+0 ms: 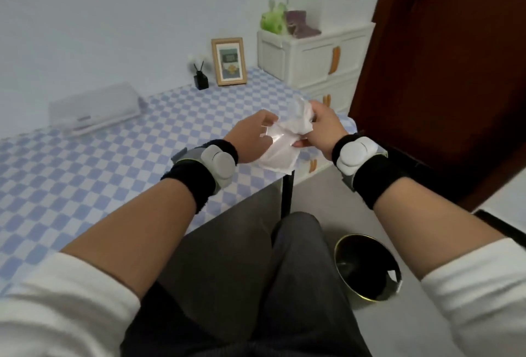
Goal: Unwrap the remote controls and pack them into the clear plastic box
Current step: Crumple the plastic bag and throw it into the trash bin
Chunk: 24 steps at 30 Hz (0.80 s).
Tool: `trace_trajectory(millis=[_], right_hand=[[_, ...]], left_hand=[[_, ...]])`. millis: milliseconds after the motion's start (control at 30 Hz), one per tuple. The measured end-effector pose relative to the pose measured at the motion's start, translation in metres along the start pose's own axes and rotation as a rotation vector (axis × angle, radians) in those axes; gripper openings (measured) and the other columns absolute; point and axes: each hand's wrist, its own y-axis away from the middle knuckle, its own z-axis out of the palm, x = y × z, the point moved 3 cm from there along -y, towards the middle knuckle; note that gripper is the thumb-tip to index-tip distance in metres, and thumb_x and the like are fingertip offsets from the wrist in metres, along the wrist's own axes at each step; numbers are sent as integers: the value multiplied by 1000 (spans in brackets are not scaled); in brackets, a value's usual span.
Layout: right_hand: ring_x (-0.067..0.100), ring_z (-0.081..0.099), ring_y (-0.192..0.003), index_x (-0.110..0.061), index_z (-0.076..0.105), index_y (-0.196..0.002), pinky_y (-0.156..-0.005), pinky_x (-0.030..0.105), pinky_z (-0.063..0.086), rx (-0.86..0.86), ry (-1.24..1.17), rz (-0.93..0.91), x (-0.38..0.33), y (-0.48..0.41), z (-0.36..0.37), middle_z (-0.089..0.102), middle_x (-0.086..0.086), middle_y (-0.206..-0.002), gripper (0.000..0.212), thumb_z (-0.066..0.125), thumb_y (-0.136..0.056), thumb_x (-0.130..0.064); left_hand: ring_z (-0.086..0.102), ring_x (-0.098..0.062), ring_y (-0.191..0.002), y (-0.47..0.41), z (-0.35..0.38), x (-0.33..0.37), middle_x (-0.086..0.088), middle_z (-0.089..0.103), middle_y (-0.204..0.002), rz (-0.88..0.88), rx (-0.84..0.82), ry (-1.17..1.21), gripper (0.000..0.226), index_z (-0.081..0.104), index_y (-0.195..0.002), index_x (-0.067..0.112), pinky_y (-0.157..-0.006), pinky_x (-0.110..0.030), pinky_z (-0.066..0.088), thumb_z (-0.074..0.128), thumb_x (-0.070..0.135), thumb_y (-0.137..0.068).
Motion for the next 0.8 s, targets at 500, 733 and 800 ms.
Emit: trace_trajectory(millis=[500,733,800], right_hand=[[30,65,-88,-13,50,-115,-68,37,53,676,317,276,190,67,-212,61,-1,-92,29,49,-87,-20],[39,64,-103,-5,49,-123,-85,42,51,454,482,577,324,91,-200,67,18,-111,36,56,-89,-18],[40,64,-104,-4,52,-121,-81,37,47,449,507,616,349,98,-194,67,20,-112,36,59,-88,-17]], left_hand=[[58,-22,-127,-91,223,87,-6,62,-136,229,-261,-134,37,59,-136,12,-101,-25,40,54,15,-100],[54,-21,-132,-106,308,86,-5,59,-143,223,-434,-179,37,58,-137,15,-104,-23,34,53,14,-100],[54,-20,-133,-109,321,82,-4,60,-143,219,-442,-184,36,59,-137,14,-107,-24,35,52,14,-101]])
